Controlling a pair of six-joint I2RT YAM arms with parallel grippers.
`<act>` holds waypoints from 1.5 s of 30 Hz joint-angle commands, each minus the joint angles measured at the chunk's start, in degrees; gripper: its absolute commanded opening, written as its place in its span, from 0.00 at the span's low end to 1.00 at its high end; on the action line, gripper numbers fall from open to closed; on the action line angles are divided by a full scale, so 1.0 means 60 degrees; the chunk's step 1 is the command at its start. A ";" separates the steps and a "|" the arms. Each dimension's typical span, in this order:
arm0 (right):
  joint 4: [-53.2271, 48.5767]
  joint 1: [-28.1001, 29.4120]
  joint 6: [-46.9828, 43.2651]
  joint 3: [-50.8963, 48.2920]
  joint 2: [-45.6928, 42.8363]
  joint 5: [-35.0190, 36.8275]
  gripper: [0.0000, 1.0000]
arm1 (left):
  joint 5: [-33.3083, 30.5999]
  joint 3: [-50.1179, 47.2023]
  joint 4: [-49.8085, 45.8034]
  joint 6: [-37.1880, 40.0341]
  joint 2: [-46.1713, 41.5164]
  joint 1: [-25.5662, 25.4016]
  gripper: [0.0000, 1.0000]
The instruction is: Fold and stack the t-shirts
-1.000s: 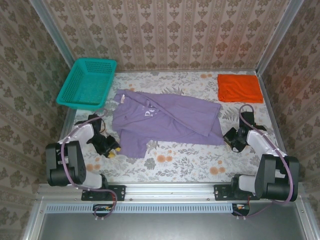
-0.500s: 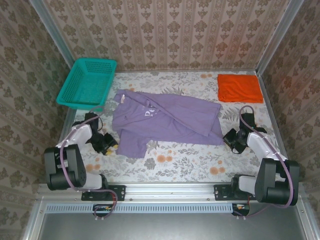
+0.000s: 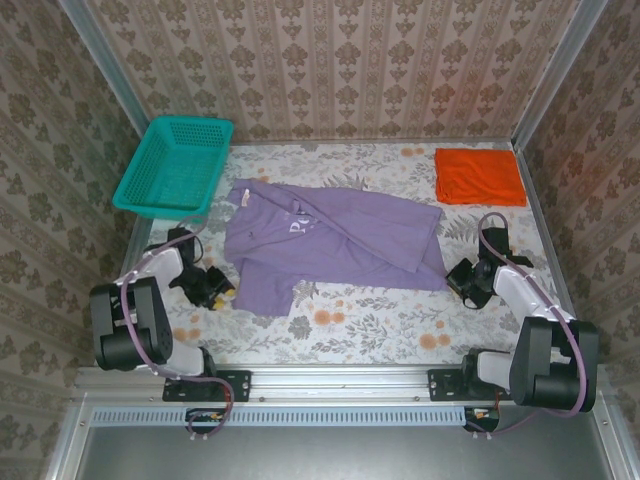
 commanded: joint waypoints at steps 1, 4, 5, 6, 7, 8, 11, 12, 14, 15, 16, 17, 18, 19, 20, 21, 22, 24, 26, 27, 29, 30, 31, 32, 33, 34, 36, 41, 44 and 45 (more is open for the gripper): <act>-0.0001 -0.0043 0.0002 -0.0033 -0.0039 -0.0156 0.00 | 0.0305 -0.0017 0.0063 -0.0065 0.0188 -0.0215 0.32; 0.0017 -0.0044 0.0014 -0.0099 -0.0053 -0.0159 0.00 | 0.0314 0.0027 0.0088 -0.0076 0.0374 -0.0357 0.32; 0.0017 -0.0036 0.0014 -0.0106 -0.0065 -0.0159 0.00 | 0.0280 0.0067 0.0054 -0.0059 0.0426 -0.0406 0.32; 0.0004 -0.0048 0.0014 -0.0118 -0.0068 -0.0159 0.00 | 0.0209 0.0121 -0.0017 -0.0022 0.0474 -0.0444 0.32; 0.0002 -0.0044 0.0007 -0.0095 -0.0069 -0.0149 0.00 | 0.0131 0.0154 -0.0056 0.0017 0.0510 -0.0486 0.32; -0.0012 -0.0044 0.0000 -0.0099 -0.0086 -0.0145 0.00 | 0.0070 0.0184 -0.0093 0.0055 0.0522 -0.0499 0.32; -0.0012 -0.0047 -0.0015 -0.0071 -0.0097 -0.0130 0.00 | -0.0034 0.0181 -0.0117 0.0113 0.0553 -0.0524 0.32; -0.0016 -0.0056 -0.0015 -0.0070 -0.0086 -0.0126 0.00 | -0.0073 0.0157 -0.0124 0.0114 0.0583 -0.0535 0.30; -0.0013 -0.0039 -0.0015 -0.0056 -0.0083 -0.0130 0.00 | -0.0118 0.0152 -0.0059 0.0114 0.0656 -0.0577 0.28; -0.0013 -0.0043 -0.0015 -0.0039 -0.0083 -0.0130 0.00 | -0.0137 0.0141 -0.0015 0.0086 0.0709 -0.0587 0.28; -0.0020 -0.0047 -0.0008 -0.0028 -0.0083 -0.0130 0.00 | -0.0154 0.0141 0.0014 0.0070 0.0750 -0.0626 0.27; -0.0028 -0.0049 -0.0029 -0.0014 -0.0083 -0.0116 0.00 | -0.0169 0.0126 0.0067 0.0043 0.0787 -0.0644 0.26; -0.0041 -0.0048 -0.0029 -0.0004 -0.0083 -0.0115 0.00 | -0.0142 0.0109 0.0136 0.0014 0.0821 -0.0657 0.25; -0.0042 -0.0057 -0.0029 0.0003 -0.0083 -0.0115 0.00 | -0.0127 0.0104 0.0165 -0.0002 0.0867 -0.0695 0.25; -0.0042 -0.0048 -0.0035 0.0018 -0.0083 -0.0113 0.00 | -0.0126 0.0126 0.0195 -0.0013 0.0903 -0.0729 0.25; -0.0042 -0.0044 -0.0051 0.0032 -0.0069 -0.0115 0.00 | -0.0126 0.0147 0.0205 -0.0031 0.0939 -0.0769 0.24; -0.0056 -0.0048 -0.0059 0.0046 -0.0069 -0.0102 0.00 | -0.0149 0.0171 0.0215 -0.0043 0.0985 -0.0831 0.24; -0.0071 -0.0050 -0.0066 0.0086 -0.0054 -0.0101 0.00 | -0.0153 0.0229 0.0235 -0.0061 0.1050 -0.0934 0.24; -0.0069 -0.0047 -0.0073 0.0094 -0.0053 -0.0087 0.00 | -0.0170 0.0298 0.0236 -0.0085 0.1122 -0.1058 0.23; -0.0061 -0.0051 -0.0067 0.0091 -0.0039 -0.0086 0.00 | -0.0170 0.0313 0.0249 -0.0105 0.1156 -0.1107 0.24; -0.0043 -0.0047 -0.0073 0.0091 -0.0039 -0.0072 0.00 | -0.0246 0.0363 0.0237 -0.0112 0.1217 -0.1239 0.23; -0.0049 -0.0053 -0.0070 0.0079 -0.0025 -0.0072 0.00 | -0.0295 0.0400 0.0227 -0.0108 0.1249 -0.1287 0.23; -0.0037 -0.0052 -0.0069 0.0076 -0.0010 -0.0058 0.00 | -0.0337 0.0443 0.0216 -0.0105 0.1269 -0.1375 0.23; -0.0014 -0.0056 -0.0078 0.0064 0.0005 -0.0059 0.00 | -0.0405 0.0483 0.0198 -0.0105 0.1312 -0.1451 0.23; -0.0005 -0.0052 -0.0073 0.0061 0.0026 -0.0057 0.00 | -0.0473 0.0530 0.0180 -0.0105 0.1351 -0.1518 0.22; 0.0002 -0.0049 -0.0073 0.0061 0.0047 -0.0057 0.00 | -0.0534 0.0556 0.0176 -0.0105 0.1400 -0.1575 0.21; 0.0031 -0.0056 -0.0073 0.0061 0.0078 -0.0057 0.00 | -0.0578 0.0626 0.0219 -0.0130 0.1513 -0.1687 0.20; 0.0026 -0.0050 -0.0088 0.0098 0.0151 -0.0028 0.00 | -0.0792 0.0906 0.0244 -0.0222 0.1795 -0.2029 0.06; 0.0024 -0.0058 -0.0116 0.0135 0.0164 -0.0027 0.00 | -0.0829 0.1044 0.0235 -0.0237 0.1924 -0.2147 0.00; 0.0013 -0.0055 -0.0127 0.0148 0.0155 -0.0013 0.00 | -0.0829 0.1084 0.0222 -0.0223 0.1946 -0.2154 0.00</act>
